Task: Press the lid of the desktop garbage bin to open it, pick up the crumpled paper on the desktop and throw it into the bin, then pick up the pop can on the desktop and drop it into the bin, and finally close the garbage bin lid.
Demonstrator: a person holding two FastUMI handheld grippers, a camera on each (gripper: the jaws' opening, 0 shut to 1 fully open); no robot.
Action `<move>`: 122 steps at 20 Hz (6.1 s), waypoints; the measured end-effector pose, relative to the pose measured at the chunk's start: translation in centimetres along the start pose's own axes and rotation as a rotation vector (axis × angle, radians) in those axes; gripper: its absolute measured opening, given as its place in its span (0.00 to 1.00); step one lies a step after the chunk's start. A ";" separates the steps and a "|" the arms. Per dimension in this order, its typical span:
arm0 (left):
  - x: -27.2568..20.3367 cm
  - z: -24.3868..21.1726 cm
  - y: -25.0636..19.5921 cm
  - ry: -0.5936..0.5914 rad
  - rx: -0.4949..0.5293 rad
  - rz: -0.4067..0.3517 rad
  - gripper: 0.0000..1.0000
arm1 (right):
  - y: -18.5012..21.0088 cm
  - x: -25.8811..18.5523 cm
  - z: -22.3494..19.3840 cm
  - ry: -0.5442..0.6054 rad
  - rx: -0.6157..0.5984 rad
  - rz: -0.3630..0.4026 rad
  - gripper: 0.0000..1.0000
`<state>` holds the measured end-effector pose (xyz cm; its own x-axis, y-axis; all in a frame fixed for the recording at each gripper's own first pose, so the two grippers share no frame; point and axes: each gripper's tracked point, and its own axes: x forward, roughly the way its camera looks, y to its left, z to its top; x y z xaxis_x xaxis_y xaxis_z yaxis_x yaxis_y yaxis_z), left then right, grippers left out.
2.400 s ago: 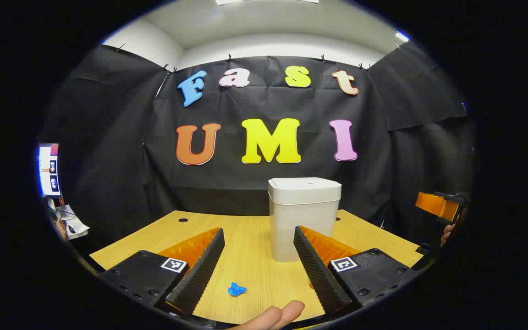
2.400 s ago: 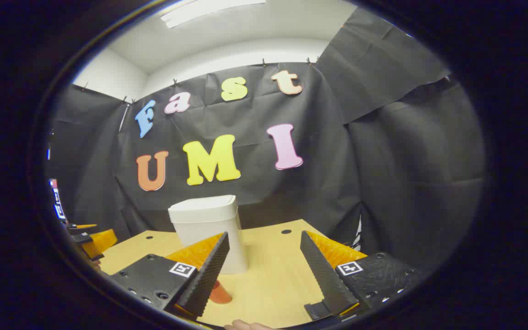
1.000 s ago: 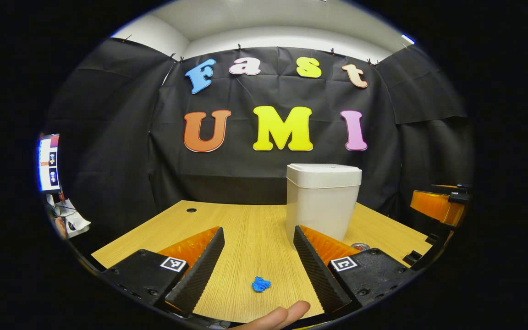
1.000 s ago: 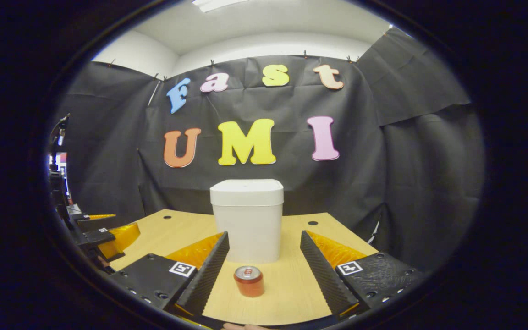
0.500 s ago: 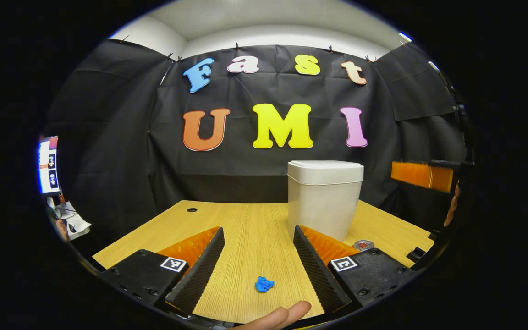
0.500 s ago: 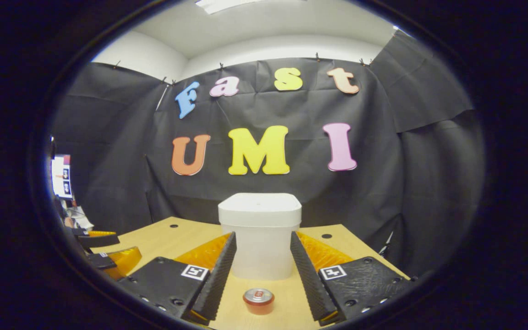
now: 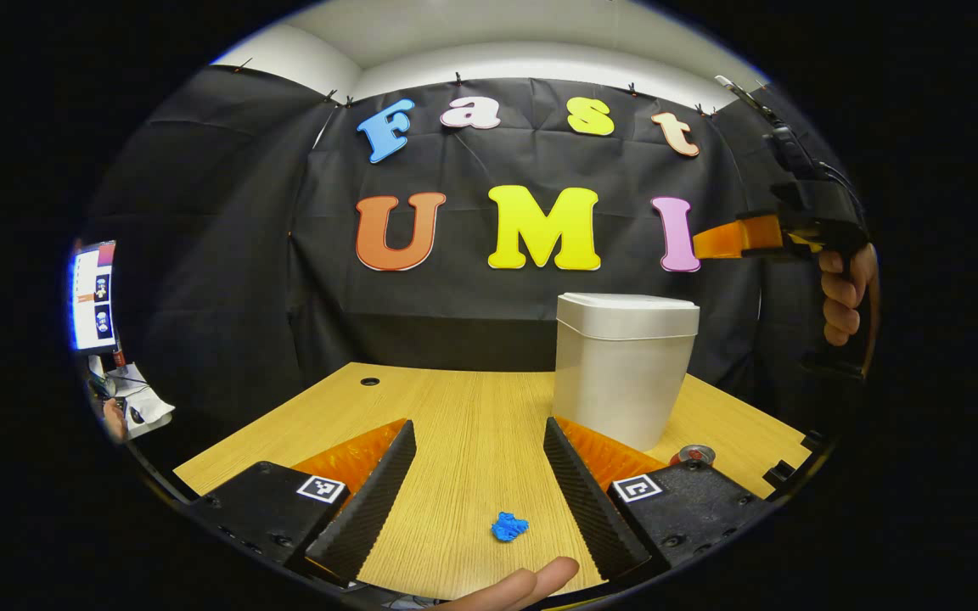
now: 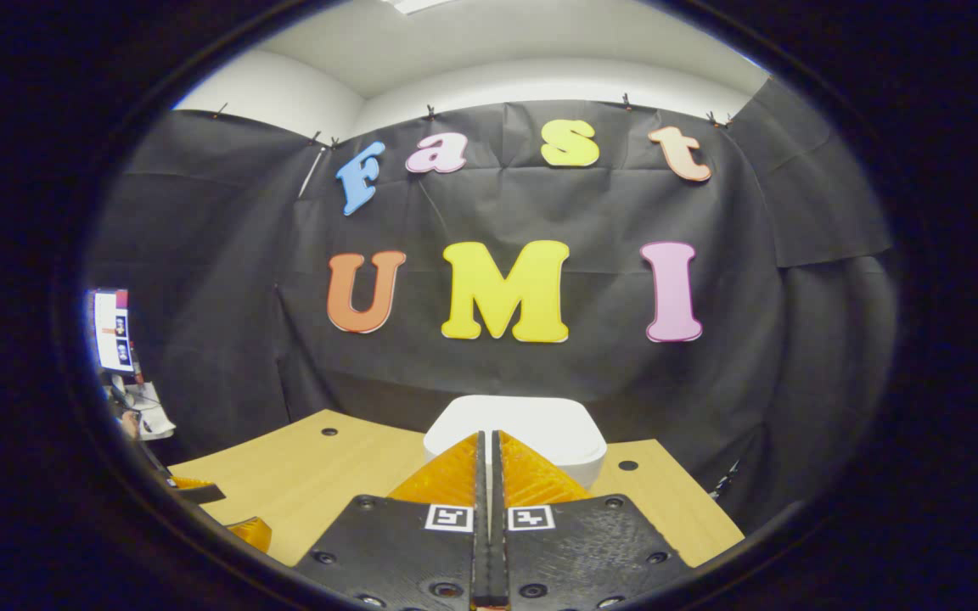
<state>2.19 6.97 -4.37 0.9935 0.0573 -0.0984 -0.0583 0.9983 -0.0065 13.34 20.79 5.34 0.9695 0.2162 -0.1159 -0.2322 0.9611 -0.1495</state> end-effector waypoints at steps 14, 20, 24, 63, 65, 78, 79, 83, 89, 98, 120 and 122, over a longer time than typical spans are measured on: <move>0.1 0.2 0.7 -0.001 -0.005 0.002 0.98 | -0.9 9.2 -5.4 0.262 0.030 -0.046 0.00; 0.3 -0.2 0.3 0.013 -0.010 -0.015 0.98 | -1.1 10.2 -5.8 0.284 0.060 -0.046 0.01; 0.5 -0.5 0.3 0.028 -0.019 -0.014 0.98 | -1.1 9.5 -6.3 0.303 0.135 -0.033 0.01; 4.5 -15.3 -4.0 0.480 -0.059 -0.106 0.95 | -0.4 -9.5 -15.3 -0.068 0.014 0.021 0.96; 4.6 -15.9 -4.2 0.484 -0.080 -0.116 0.91 | -1.1 -9.6 -15.1 -0.082 0.032 -0.005 0.96; 5.2 -19.9 -4.4 0.562 -0.007 -0.110 0.79 | -1.5 -6.6 -22.4 0.206 0.120 -0.113 0.96; 4.9 -19.9 -4.3 0.559 -0.013 -0.105 0.75 | -1.5 -6.6 -22.6 0.207 0.115 -0.104 0.96; 4.9 -19.8 -4.2 0.542 0.004 -0.104 0.70 | -2.2 -6.0 -23.6 0.241 0.079 -0.122 0.96; 5.2 -19.9 -3.7 0.546 0.008 -0.098 0.48 | -1.6 -5.1 -25.9 0.315 0.049 -0.107 0.96; 5.2 -17.6 -2.9 0.490 0.018 -0.075 0.42 | -2.1 -2.5 -29.9 0.418 0.019 -0.137 0.93; 1.8 -3.7 -5.0 0.065 0.062 -0.074 0.42 | -0.7 -6.0 -24.3 0.292 0.052 -0.036 0.80; 1.0 -2.3 -5.4 0.020 0.058 -0.082 0.42 | -1.3 -7.2 -22.1 0.240 0.074 -0.022 0.80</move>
<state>3.25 1.64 -6.72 0.9925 -0.0246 -0.1198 0.0298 0.9987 0.0420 4.94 14.22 -15.38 0.9258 0.1563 -0.3442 -0.1961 0.9770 -0.0838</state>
